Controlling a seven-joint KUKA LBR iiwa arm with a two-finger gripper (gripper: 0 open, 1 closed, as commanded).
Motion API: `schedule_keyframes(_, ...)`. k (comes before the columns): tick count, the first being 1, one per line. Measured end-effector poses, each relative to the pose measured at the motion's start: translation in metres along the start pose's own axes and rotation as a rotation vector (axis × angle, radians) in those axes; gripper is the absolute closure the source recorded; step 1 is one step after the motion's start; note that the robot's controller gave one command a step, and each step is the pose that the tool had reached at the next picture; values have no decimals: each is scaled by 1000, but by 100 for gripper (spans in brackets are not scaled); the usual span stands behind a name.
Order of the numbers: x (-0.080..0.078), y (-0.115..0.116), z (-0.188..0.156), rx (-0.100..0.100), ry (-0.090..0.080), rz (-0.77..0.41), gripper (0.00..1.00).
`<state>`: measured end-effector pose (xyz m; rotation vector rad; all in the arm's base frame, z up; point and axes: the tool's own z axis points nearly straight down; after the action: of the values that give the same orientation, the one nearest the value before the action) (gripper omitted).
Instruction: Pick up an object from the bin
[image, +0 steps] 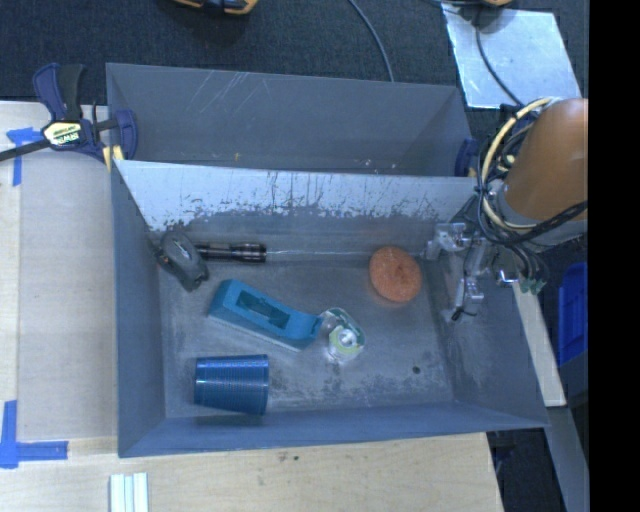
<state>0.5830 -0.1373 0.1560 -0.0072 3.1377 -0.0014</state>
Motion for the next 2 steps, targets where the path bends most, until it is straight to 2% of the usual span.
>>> schedule_keyframes(1, 0, 0, 0, 0, 0, 0, 0)
schedule_keyframes(2, 13, 31, 70, -2, 2, 83, 0)
